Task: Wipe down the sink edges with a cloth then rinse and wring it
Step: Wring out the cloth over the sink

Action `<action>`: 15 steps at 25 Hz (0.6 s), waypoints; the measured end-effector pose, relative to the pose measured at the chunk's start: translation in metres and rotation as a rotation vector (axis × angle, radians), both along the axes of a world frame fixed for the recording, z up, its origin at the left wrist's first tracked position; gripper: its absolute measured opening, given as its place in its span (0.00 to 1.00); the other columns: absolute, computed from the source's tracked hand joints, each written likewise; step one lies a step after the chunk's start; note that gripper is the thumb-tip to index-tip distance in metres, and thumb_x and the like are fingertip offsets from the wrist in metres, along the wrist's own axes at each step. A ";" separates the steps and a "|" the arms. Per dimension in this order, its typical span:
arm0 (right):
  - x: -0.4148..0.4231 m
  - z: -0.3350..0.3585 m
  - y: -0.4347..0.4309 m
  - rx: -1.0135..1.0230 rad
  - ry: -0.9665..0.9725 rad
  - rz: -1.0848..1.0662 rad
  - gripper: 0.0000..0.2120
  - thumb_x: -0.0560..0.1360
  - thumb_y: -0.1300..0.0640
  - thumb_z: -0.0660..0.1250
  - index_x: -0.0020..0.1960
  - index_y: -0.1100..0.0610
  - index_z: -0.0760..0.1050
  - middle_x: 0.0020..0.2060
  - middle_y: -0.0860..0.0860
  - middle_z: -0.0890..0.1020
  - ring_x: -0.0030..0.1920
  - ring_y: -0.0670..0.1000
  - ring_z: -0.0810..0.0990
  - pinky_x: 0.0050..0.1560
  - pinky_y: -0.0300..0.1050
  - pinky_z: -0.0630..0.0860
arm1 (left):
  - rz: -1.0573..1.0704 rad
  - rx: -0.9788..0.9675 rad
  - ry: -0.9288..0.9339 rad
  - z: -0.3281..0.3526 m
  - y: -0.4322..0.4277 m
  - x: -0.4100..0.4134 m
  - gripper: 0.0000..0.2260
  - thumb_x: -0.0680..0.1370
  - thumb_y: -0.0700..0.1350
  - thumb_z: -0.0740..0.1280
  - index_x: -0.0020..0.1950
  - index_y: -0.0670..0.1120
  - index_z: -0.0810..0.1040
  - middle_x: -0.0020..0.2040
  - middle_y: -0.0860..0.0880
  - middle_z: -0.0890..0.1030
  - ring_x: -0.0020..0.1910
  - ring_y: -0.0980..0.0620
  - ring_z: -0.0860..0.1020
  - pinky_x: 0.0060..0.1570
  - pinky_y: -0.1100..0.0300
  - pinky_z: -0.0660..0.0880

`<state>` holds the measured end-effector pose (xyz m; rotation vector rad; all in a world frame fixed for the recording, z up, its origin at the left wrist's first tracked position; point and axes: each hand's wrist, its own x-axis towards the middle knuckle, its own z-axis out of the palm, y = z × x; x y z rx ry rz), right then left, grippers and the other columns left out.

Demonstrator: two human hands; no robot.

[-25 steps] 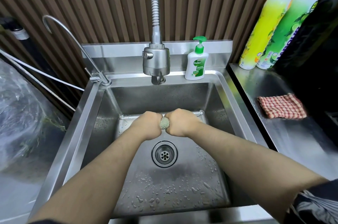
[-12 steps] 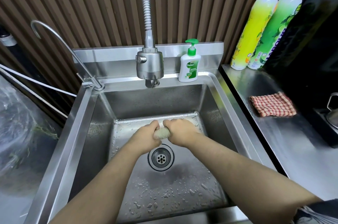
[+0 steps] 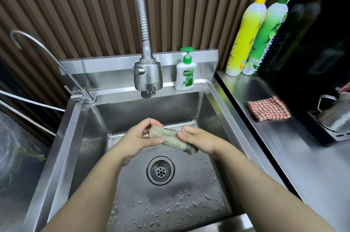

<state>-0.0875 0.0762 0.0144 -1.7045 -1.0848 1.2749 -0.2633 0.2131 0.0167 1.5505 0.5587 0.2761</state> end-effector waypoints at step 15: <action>0.022 0.013 -0.048 0.165 0.509 -0.252 0.10 0.70 0.57 0.68 0.51 0.54 0.76 0.39 0.50 0.82 0.38 0.48 0.80 0.41 0.41 0.75 | -0.086 -0.444 -0.351 0.010 -0.025 0.066 0.24 0.58 0.51 0.81 0.50 0.47 0.81 0.45 0.46 0.83 0.46 0.51 0.80 0.48 0.59 0.78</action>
